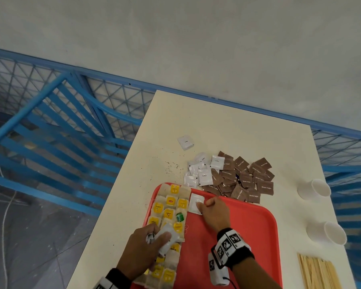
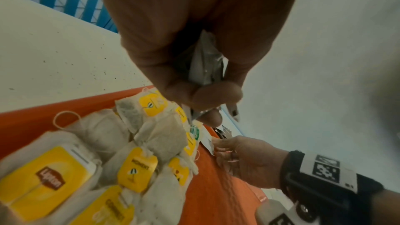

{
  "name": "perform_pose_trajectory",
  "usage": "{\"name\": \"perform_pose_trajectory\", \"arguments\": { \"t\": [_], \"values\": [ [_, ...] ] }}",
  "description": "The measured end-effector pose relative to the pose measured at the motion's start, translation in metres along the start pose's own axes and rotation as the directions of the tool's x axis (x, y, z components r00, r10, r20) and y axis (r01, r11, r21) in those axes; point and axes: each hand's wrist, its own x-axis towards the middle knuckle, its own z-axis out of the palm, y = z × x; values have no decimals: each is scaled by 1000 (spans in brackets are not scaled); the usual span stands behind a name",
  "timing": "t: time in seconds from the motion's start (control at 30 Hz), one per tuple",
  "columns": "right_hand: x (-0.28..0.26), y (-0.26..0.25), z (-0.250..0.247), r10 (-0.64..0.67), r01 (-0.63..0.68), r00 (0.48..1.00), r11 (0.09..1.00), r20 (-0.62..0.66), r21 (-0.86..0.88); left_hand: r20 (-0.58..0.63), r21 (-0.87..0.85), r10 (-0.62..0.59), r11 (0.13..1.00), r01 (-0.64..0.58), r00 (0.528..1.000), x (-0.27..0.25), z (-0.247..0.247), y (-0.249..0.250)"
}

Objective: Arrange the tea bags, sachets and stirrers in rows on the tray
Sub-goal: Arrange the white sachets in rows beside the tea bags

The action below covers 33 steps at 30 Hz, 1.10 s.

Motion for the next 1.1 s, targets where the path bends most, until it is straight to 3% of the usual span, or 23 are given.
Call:
{"name": "perform_pose_trajectory", "arguments": {
  "t": [0.3,0.4,0.47,0.53,0.57,0.7,0.9,1.1],
  "values": [
    [-7,-4,1,-42,42,999,999,30,4,33,-136,2,991,2,999,-2,0,12],
    [-31,-14,-27,-150,146,988,985,38,96,52,-160,36,987,-28,998,-1,1,18],
    [-61,-27,-51,-291,234,931,939,221,250,84,-205,56,978,-38,995,-2,7,30],
    [-91,-36,-68,-385,243,815,905,433,348,118,-228,85,972,-57,989,-4,16,43],
    [-101,-36,-73,-402,241,787,899,467,367,127,-224,103,972,-72,986,-4,21,49],
    [-109,-19,-90,-343,152,870,870,354,469,206,-187,183,972,-144,961,-5,37,58],
    [-110,1,-108,-271,127,940,842,209,524,300,-92,277,961,-262,913,-4,51,57],
    [-117,20,-95,-226,20,916,851,332,525,224,-122,161,983,-136,961,-3,61,47]
  ]
}}
